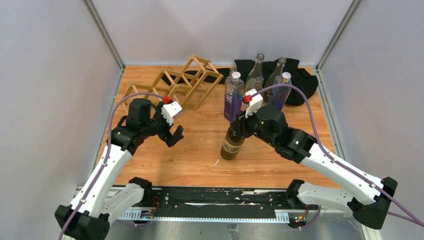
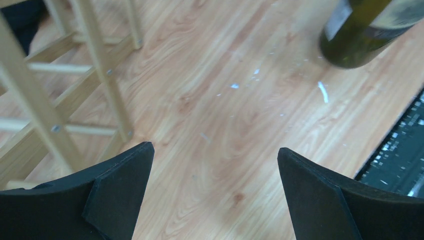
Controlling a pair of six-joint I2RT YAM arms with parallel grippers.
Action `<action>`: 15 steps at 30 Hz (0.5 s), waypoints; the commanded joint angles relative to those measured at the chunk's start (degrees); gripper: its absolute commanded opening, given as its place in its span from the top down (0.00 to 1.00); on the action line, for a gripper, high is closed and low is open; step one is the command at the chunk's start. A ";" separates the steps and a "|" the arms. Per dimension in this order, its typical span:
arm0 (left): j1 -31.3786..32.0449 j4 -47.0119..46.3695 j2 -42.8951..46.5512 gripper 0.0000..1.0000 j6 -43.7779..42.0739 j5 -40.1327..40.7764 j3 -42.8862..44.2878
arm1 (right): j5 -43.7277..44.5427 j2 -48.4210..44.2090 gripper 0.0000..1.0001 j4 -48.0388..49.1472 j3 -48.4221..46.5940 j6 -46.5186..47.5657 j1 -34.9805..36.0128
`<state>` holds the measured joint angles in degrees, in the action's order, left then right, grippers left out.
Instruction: Take the wine bottle off the wine rack
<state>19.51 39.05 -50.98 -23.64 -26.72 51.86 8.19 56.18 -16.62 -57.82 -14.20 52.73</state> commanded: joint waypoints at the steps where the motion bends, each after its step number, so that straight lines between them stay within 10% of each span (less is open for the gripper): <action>1: -4.67 -3.18 -0.38 0.00 -0.48 2.85 -0.67 | 7.65 -1.69 1.00 -0.57 -2.30 5.66 -2.08; 15: -16.14 -18.12 -7.70 0.00 0.15 4.10 -6.74 | 7.14 5.16 1.00 4.20 -3.77 9.43 -15.61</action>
<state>4.93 28.34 -57.06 -24.62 -23.24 47.13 16.56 60.82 -19.46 -59.09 -5.78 41.58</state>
